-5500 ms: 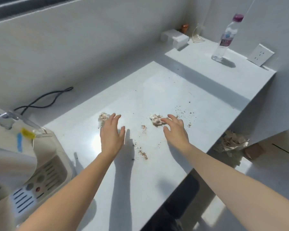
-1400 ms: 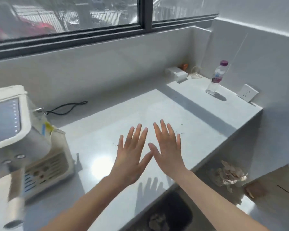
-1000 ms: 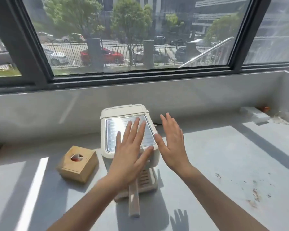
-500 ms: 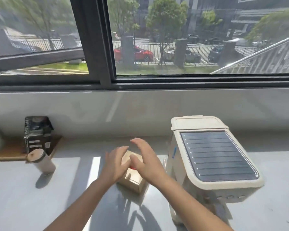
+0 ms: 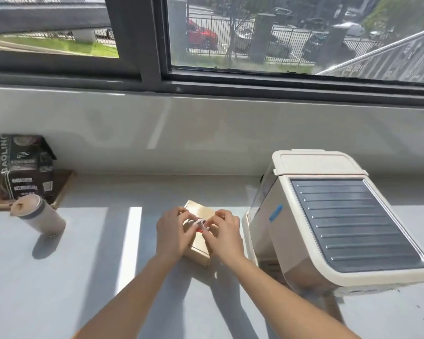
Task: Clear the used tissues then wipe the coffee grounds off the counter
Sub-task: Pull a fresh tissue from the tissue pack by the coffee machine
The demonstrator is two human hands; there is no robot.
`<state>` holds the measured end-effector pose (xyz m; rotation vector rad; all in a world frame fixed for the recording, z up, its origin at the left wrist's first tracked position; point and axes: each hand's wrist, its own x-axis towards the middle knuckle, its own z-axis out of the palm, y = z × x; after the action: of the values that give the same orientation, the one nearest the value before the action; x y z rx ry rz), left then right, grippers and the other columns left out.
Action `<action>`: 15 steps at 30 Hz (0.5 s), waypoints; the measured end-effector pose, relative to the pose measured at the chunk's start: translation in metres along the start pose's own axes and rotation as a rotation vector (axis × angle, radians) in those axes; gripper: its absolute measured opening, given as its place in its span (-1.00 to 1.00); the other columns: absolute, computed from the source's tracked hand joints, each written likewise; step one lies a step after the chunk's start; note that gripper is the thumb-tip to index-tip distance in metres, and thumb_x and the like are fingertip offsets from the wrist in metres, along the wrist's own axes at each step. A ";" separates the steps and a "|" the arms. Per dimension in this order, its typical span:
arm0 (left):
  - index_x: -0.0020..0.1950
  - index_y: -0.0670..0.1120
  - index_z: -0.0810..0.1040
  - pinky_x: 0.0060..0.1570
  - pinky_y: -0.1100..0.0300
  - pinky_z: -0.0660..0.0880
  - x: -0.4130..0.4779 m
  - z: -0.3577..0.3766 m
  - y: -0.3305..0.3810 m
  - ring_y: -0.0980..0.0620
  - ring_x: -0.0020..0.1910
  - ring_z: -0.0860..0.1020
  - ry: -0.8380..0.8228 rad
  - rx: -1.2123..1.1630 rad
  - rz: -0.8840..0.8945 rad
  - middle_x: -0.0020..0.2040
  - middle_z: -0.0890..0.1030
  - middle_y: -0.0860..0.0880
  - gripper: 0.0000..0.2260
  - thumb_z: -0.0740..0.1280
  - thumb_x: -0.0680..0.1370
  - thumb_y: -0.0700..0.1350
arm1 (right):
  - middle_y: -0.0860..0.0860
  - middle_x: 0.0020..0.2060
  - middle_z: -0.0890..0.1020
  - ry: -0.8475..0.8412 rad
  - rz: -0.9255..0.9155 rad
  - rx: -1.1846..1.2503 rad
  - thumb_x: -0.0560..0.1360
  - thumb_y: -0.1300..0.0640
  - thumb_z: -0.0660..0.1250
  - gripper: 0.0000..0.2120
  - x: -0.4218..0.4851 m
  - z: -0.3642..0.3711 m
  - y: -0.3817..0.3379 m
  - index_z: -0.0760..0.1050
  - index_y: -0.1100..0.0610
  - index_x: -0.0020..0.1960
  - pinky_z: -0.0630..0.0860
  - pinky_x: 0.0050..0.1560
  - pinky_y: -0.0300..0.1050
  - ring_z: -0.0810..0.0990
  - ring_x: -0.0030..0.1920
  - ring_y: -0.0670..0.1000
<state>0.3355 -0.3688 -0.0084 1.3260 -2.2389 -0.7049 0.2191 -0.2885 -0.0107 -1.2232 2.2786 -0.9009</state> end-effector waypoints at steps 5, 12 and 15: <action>-0.21 0.04 0.59 0.02 0.08 0.39 0.001 0.004 0.004 0.02 0.05 0.47 0.003 -0.041 -0.061 -0.05 0.55 0.11 -0.91 0.40 0.47 0.01 | -0.16 0.04 0.40 0.034 0.032 0.093 0.48 -0.02 0.37 -0.83 0.002 -0.003 0.004 0.50 0.06 -0.18 0.35 -0.13 -0.16 0.27 0.14 -0.13; -0.14 -0.05 0.53 -0.06 0.06 0.47 -0.003 -0.023 0.017 -0.06 -0.15 0.60 0.149 -0.236 0.002 -0.21 0.64 0.02 -0.94 0.32 0.53 -0.16 | -0.06 -0.12 0.58 0.135 -0.006 0.249 0.52 0.18 0.25 -0.96 0.003 -0.030 -0.020 0.46 0.08 -0.09 0.46 0.00 -0.03 0.53 0.00 0.01; -0.16 -0.05 0.47 -0.15 0.13 0.43 0.006 -0.048 0.044 0.04 -0.20 0.54 0.222 -0.380 0.070 -0.26 0.56 0.07 -0.88 0.28 0.55 -0.22 | -0.11 -0.21 0.57 0.223 -0.098 0.348 0.53 0.20 0.25 -0.94 0.004 -0.051 -0.044 0.44 0.08 -0.11 0.44 -0.07 -0.11 0.53 -0.12 -0.07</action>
<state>0.3327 -0.3656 0.0570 1.0759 -1.8541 -0.8611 0.2116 -0.2917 0.0558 -1.1320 2.1135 -1.4644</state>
